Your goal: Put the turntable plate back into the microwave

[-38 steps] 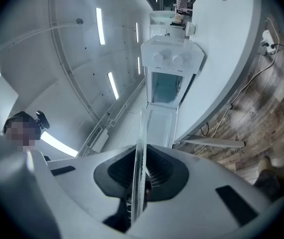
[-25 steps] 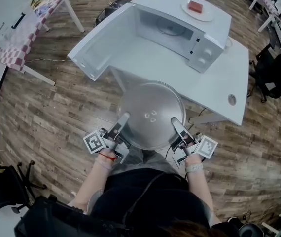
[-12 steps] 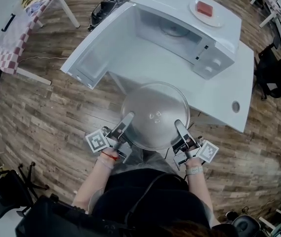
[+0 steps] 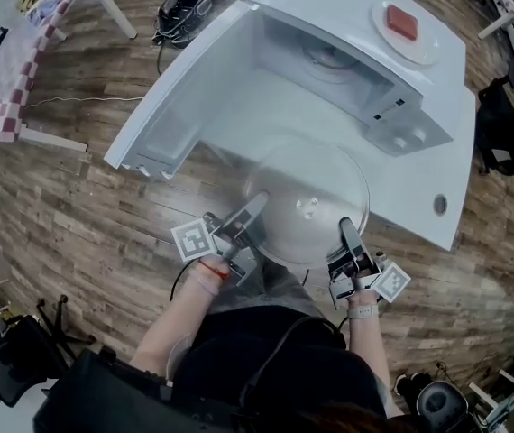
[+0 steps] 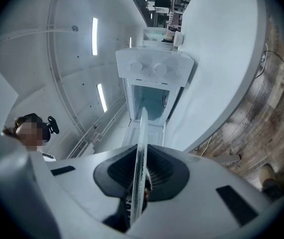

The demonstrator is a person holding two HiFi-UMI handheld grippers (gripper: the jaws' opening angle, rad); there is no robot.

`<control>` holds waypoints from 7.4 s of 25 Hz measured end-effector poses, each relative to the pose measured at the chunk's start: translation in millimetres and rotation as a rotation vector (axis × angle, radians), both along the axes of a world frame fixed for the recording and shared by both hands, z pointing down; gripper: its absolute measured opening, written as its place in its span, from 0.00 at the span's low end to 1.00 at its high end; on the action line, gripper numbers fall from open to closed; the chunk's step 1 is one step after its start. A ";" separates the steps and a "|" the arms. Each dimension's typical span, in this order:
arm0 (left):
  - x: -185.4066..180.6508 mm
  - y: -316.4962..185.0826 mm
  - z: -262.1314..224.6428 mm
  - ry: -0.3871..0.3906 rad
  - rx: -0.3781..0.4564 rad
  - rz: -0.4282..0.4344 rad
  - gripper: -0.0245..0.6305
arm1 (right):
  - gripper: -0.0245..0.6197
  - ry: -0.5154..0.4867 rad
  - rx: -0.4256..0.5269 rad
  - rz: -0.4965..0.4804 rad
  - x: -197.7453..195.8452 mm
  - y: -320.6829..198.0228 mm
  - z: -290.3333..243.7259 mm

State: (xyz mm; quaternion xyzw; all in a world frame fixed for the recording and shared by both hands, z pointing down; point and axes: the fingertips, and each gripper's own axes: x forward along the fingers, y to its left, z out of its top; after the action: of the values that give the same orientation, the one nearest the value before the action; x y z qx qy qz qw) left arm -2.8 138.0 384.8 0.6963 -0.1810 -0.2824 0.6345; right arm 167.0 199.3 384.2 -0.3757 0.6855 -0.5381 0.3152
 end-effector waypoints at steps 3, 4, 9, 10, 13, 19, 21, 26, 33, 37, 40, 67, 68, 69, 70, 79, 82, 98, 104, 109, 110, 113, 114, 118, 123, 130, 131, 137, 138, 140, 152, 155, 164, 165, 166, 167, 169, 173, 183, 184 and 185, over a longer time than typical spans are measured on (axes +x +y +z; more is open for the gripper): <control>8.2 -15.6 0.2 0.002 0.011 0.034 0.08 | 0.10 0.003 0.001 0.027 6.3 -9.0 1.4; 10.7 -19.7 0.8 0.002 0.008 0.047 0.08 | 0.10 0.006 0.003 0.035 7.7 -11.2 1.8; 9.9 -36.0 9.2 -0.027 -0.003 0.094 0.08 | 0.11 0.011 -0.003 0.068 4.7 -22.0 7.8; 9.2 -39.2 10.8 -0.028 -0.007 0.099 0.08 | 0.11 0.012 -0.004 0.072 3.8 -24.9 8.3; 9.0 -48.1 15.6 -0.020 -0.030 0.107 0.08 | 0.11 0.021 0.000 0.079 2.1 -33.2 8.7; 9.5 -66.8 24.0 -0.021 -0.048 0.124 0.08 | 0.11 0.036 -0.014 0.100 2.5 -48.3 13.9; 9.7 -73.7 26.2 -0.011 -0.062 0.130 0.08 | 0.11 0.035 -0.017 0.112 0.9 -54.7 13.7; 10.9 -90.1 33.8 -0.017 -0.073 0.152 0.08 | 0.11 0.033 -0.022 0.150 -0.1 -66.8 19.9; 14.3 -112.2 40.3 0.004 -0.102 0.116 0.08 | 0.11 -0.010 -0.041 0.204 2.6 -83.9 29.4; 16.2 -124.2 45.6 0.036 -0.138 0.048 0.08 | 0.11 -0.044 -0.055 0.215 7.2 -98.1 34.8; 18.7 -133.7 50.4 0.038 -0.146 0.006 0.08 | 0.10 -0.036 -0.058 0.194 11.2 -111.2 35.6; 34.4 -200.6 69.1 0.049 -0.211 -0.160 0.08 | 0.10 -0.101 -0.124 0.305 41.6 -185.1 60.2; 34.2 -202.5 68.9 0.048 -0.210 -0.164 0.08 | 0.10 -0.102 -0.124 0.311 41.9 -187.4 60.9; 33.9 -204.3 68.6 0.049 -0.209 -0.169 0.08 | 0.10 -0.104 -0.126 0.318 42.1 -189.8 61.7; 33.5 -206.1 68.1 0.051 -0.209 -0.174 0.08 | 0.10 -0.105 -0.128 0.325 42.3 -192.1 62.4; 30.0 -215.2 66.3 0.049 -0.209 -0.219 0.08 | 0.10 -0.066 -0.140 0.341 38.7 -205.8 65.6; 28.6 -219.2 65.9 0.050 -0.208 -0.243 0.08 | 0.12 0.016 -0.147 0.310 30.9 -207.6 63.6; 32.9 -242.7 63.7 0.066 -0.196 -0.323 0.08 | 0.18 -0.022 -0.245 0.202 -21.5 -181.7 66.5; 33.4 -247.2 63.6 0.065 -0.191 -0.335 0.08 | 0.12 -0.060 -0.259 0.210 -25.4 -187.7 70.3; 34.3 -248.7 62.5 0.079 -0.186 -0.336 0.08 | 0.11 -0.110 -0.249 0.236 -24.0 -189.6 70.4; 34.6 -249.1 61.9 0.086 -0.181 -0.333 0.08 | 0.11 -0.111 -0.248 0.239 -23.8 -189.5 70.7; 36.7 -247.6 62.1 0.097 -0.168 -0.306 0.09 | 0.11 -0.121 -0.241 0.254 -22.9 -189.3 70.8; 39.4 -245.4 61.8 0.091 -0.157 -0.278 0.09 | 0.11 -0.131 -0.236 0.260 -22.2 -189.6 69.5; 50.8 -231.6 60.4 0.027 -0.114 -0.165 0.10 | 0.10 -0.151 -0.225 0.257 -21.0 -193.9 65.6; 60.7 -207.6 60.5 -0.124 0.007 -0.039 0.11 | 0.10 -0.158 -0.223 0.248 -23.7 -197.6 63.1; 68.1 -190.6 49.4 -0.234 0.111 0.030 0.16 | 0.11 -0.147 -0.214 0.237 -23.2 -201.9 56.9; 70.1 -188.3 48.2 -0.241 0.116 0.040 0.17 | 0.11 -0.144 -0.210 0.238 -22.5 -202.6 56.4; 85.9 -169.6 45.2 -0.225 0.108 0.101 0.17 | 0.11 -0.135 -0.203 0.241 -20.8 -206.5 54.6; 88.3 -167.4 45.0 -0.222 0.107 0.112 0.17 | 0.11 -0.133 -0.200 0.241 -20.0 -206.8 53.7; 91.8 -165.7 45.5 -0.224 0.105 0.124 0.17 | 0.11 -0.124 -0.193 0.243 -18.0 -207.8 52.9; 101.1 -179.2 55.0 -0.315 0.069 0.123 0.17 | 0.11 -0.098 -0.181 0.263 -9.0 -220.9 57.1; 103.6 -184.5 56.4 -0.308 0.054 0.116 0.16 | 0.11 -0.098 -0.181 0.269 -6.0 -225.6 58.6; 106.9 -197.5 63.8 -0.291 -0.033 0.084 0.13 | 0.11 -0.088 -0.196 0.271 -3.1 -237.0 63.2; 107.5 -198.5 64.6 -0.297 -0.037 0.081 0.13 | 0.11 -0.078 -0.201 0.269 -2.4 -237.9 63.9; 108.1 -199.5 64.9 -0.303 -0.037 0.080 0.13 | 0.11 -0.066 -0.202 0.266 -1.8 -239.0 63.9; 108.8 -200.6 64.9 -0.306 -0.036 0.080 0.13 | 0.11 -0.049 -0.200 0.261 -1.3 -240.2 63.2; 110.0 -203.0 65.3 -0.313 -0.036 0.081 0.13 | 0.11 -0.008 -0.198 0.248 -0.8 -242.7 62.4; 111.0 -206.3 68.4 -0.311 -0.054 0.084 0.12 | 0.11 0.021 -0.215 0.239 -1.4 -245.2 64.4; 109.3 -220.2 71.8 -0.247 -0.094 0.049 0.11 | 0.14 0.025 -0.224 0.201 -8.6 -242.2 66.9; 109.4 -222.2 71.8 -0.246 -0.095 0.046 0.11 | 0.14 0.022 -0.223 0.197 -9.7 -241.9 66.3; 109.7 -224.2 71.9 -0.245 -0.095 0.043 0.11 | 0.14 0.016 -0.220 0.192 -11.0 -241.5 65.6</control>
State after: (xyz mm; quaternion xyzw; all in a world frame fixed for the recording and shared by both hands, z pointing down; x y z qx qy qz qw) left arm 106.9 -86.2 456.7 0.6985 -0.2553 -0.1725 0.6458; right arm 156.0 -42.2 449.8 -0.4761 0.5858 -0.5742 0.3169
